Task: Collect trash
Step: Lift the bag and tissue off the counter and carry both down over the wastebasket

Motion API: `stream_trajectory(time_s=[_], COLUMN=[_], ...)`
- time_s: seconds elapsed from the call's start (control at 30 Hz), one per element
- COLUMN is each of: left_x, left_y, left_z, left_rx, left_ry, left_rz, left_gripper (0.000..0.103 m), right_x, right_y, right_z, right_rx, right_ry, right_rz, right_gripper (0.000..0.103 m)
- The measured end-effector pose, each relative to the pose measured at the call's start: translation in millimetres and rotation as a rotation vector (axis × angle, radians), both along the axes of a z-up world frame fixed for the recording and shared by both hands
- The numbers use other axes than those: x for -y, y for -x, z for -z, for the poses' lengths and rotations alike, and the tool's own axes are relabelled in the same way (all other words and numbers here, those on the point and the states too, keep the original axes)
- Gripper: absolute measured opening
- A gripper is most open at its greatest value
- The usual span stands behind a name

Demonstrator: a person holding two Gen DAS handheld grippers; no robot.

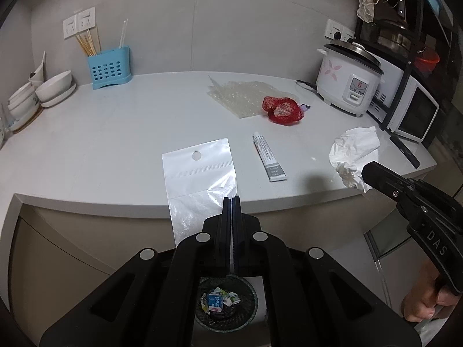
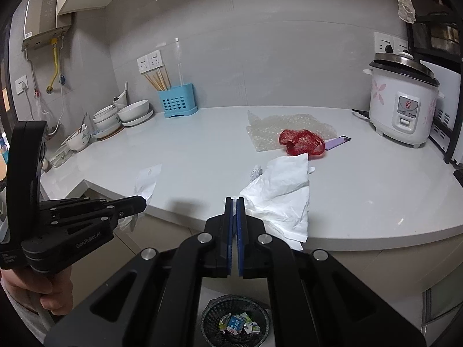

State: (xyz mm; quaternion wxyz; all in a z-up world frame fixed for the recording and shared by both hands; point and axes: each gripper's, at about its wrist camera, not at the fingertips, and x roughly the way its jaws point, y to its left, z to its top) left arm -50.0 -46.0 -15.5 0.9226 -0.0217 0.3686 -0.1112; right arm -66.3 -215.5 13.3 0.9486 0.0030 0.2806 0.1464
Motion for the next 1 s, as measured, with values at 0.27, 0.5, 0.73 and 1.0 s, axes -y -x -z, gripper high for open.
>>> stream_trajectory(time_s=[0.27, 0.5, 0.73, 1.0], left_x=[-4.6, -9.6, -15.2, -14.9], left_y=[28.2, 47.9, 56.5, 54.1], left_z=[38.9, 74.9, 122.5, 182.3], left_rx=[-0.038, -0.069, -0.129, -0.155], left_ry=[-0.005, -0.009, 0.011, 0.017], left_rz=[0.0, -0.009, -0.015, -0.035], left_gripper=[0.0, 0.0, 0.0, 0.0], right_x=[-8.0, -13.1, -19.0, -24.4], right_y=[33.4, 50.3, 55.0, 44.5], right_z=[25.5, 53.4, 94.1, 155.9], right_rx=[-0.019, -0.057, -0.113, -0.198], right_ry=[-0.037, -0.046, -0.022, 0.003], right_rz=[-0.037, -0.057, -0.053, -0.036], right_gripper=[0.001, 0.001, 0.001, 0.001])
